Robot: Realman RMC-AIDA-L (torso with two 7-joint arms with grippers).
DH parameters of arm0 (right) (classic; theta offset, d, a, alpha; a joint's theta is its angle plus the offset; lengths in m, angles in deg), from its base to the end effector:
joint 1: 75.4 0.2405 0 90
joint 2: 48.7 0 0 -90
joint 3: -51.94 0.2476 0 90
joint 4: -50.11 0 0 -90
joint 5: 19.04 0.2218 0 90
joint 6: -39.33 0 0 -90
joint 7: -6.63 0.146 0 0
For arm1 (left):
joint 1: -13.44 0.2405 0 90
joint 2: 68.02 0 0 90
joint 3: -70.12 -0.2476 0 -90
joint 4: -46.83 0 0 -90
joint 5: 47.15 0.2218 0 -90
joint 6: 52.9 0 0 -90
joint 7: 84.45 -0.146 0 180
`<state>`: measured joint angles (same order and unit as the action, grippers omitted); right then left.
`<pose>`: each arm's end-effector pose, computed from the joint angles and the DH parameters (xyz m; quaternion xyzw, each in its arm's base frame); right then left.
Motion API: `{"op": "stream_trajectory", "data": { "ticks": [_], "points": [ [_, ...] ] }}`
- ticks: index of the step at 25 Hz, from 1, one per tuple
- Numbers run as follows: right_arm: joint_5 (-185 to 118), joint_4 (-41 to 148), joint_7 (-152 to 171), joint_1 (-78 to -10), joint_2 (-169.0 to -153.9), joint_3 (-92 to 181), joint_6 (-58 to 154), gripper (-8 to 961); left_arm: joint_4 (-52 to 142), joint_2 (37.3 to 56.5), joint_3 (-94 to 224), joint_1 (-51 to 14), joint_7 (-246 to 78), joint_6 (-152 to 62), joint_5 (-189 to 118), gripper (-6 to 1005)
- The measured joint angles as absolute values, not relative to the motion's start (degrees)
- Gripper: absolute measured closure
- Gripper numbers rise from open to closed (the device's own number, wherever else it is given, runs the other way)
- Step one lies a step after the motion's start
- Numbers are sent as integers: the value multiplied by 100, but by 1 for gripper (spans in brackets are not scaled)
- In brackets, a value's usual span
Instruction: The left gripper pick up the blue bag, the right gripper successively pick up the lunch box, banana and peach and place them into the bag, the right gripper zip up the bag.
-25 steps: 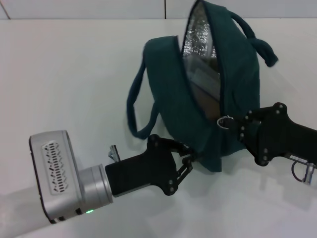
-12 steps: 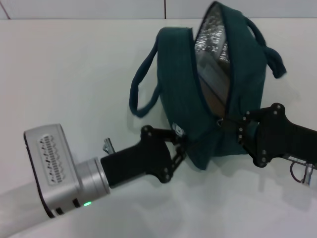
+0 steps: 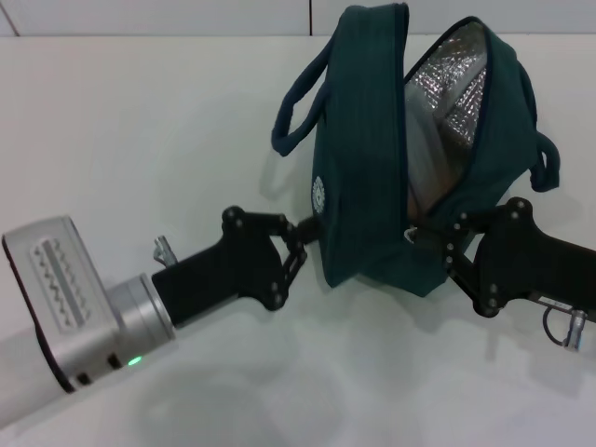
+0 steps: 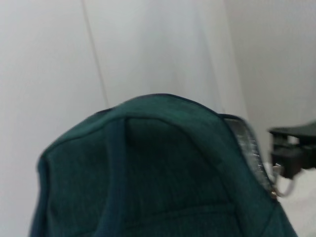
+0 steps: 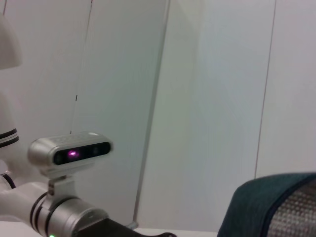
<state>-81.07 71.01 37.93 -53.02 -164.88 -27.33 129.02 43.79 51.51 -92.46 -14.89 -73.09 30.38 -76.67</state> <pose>0.2542 0.2830 -0.0394 -0.9033 -0.0298 0.3707 0.2139 -0.2670 0.2686 -0.0923 -0.9025 0.0067 -0.3230 0.2848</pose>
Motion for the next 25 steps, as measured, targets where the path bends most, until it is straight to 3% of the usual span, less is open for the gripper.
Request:
{"op": "stream_trajectory", "data": {
  "ticks": [6, 17, 25],
  "points": [
    [-8098, 7102, 3797, -5237, -16489, -2713, 12888, 941, 4356, 5171, -9263, -1267, -7822, 3051, -7551, 965],
    [-8098, 7100, 3833, -5025, -16489, -2742, 12682, 940, 4247, 5188, -9265, -1163, -7284, 3005, -7243, 562],
    [-8100, 7121, 3837, -5012, -16489, -2760, 12720, 940, 4174, 5211, -9195, -1400, -6344, 2761, -7293, 413]
  ]
}}
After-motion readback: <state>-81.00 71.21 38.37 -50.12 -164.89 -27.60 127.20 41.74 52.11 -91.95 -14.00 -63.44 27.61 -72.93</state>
